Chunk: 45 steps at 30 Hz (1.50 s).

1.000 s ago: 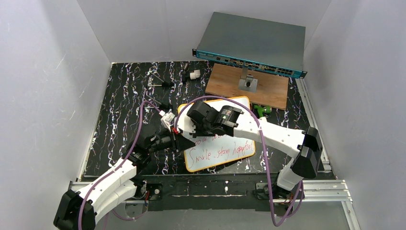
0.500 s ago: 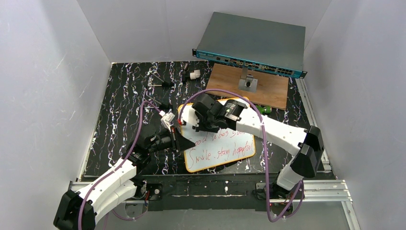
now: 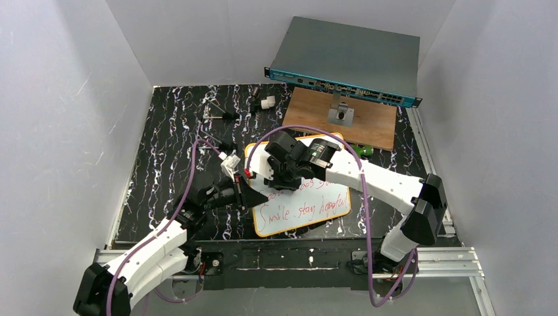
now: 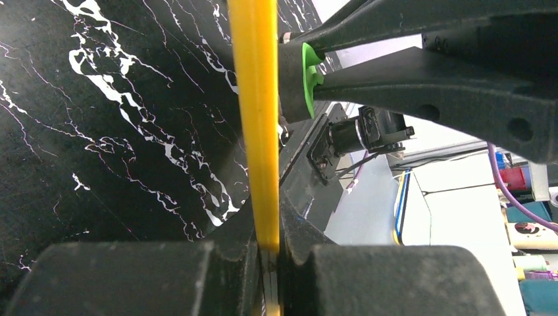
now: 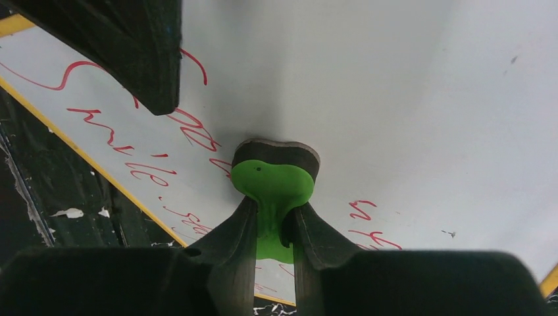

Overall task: Erase the whiteboard
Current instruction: Erase the whiteboard at the center of the board.

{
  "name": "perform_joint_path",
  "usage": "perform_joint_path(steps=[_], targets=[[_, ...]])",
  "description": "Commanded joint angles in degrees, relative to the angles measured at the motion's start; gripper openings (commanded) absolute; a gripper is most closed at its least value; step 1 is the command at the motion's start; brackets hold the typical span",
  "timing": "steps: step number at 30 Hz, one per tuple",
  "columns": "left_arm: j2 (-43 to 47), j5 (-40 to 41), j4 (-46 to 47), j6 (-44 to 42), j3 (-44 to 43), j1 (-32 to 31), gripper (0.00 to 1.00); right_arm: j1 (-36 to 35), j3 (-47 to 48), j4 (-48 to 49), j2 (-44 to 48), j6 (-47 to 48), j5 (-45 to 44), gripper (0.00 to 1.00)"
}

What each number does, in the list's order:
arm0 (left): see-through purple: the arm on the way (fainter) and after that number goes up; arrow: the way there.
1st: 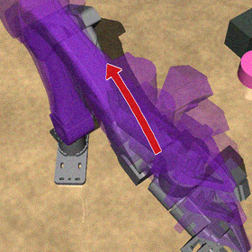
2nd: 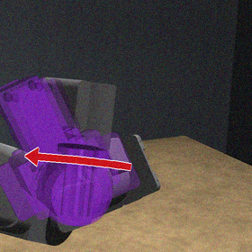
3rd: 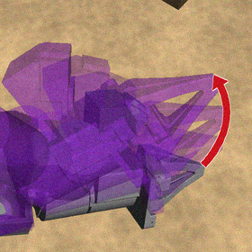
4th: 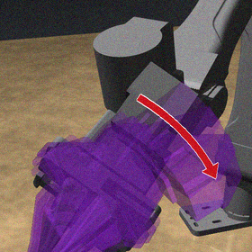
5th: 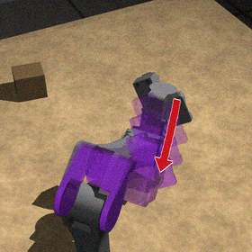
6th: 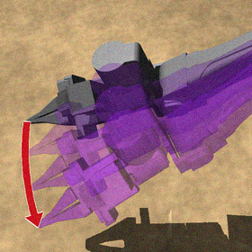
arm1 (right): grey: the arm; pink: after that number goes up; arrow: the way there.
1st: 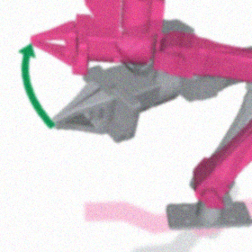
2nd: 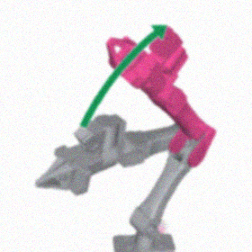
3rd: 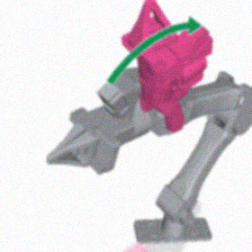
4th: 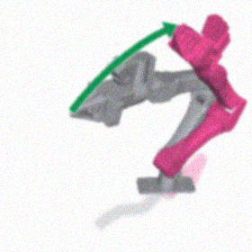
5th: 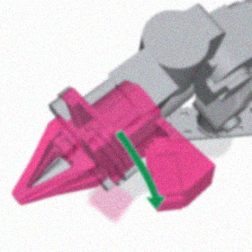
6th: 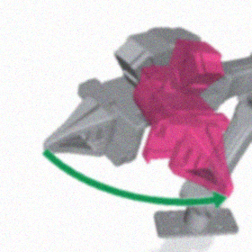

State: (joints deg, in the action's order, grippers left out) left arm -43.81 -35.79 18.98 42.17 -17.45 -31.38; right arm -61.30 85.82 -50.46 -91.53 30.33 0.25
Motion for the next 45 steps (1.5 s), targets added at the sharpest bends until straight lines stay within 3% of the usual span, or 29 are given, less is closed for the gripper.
perform_joint_path(steps=[1,10,15,22,29,35,45], targets=[[3.26,-3.76,8.23,-2.03,-1.62,-0.71,0.00,2.12,1.70,3.20,-0.17,-1.81,-4.60,0.01],[2.92,-3.58,9.21,-2.08,-1.18,-0.71,0.00,8.45,1.83,6.72,0.85,-3.24,-12.89,0.01],[2.44,-3.23,9.82,-1.82,-1.15,-0.70,0.00,7.21,0.57,3.55,1.71,-1.53,-6.09,0.01],[2.65,-2.61,9.46,-1.90,-1.09,-0.70,0.00,-0.07,-0.06,0.30,0.94,1.72,0.72,0.01],[3.47,-2.50,8.79,-2.16,-1.00,-0.70,0.00,3.61,1.63,5.94,-0.93,-1.48,-14.01,0.01],[2.72,-2.71,9.70,-2.14,-0.74,-0.70,0.00,8.36,2.04,7.18,-0.06,-2.83,-16.49,0.01],[1.91,-2.79,10.67,-2.16,-0.76,-0.71,0.00,4.13,-0.77,-0.40,1.63,1.52,1.54,0.01]])
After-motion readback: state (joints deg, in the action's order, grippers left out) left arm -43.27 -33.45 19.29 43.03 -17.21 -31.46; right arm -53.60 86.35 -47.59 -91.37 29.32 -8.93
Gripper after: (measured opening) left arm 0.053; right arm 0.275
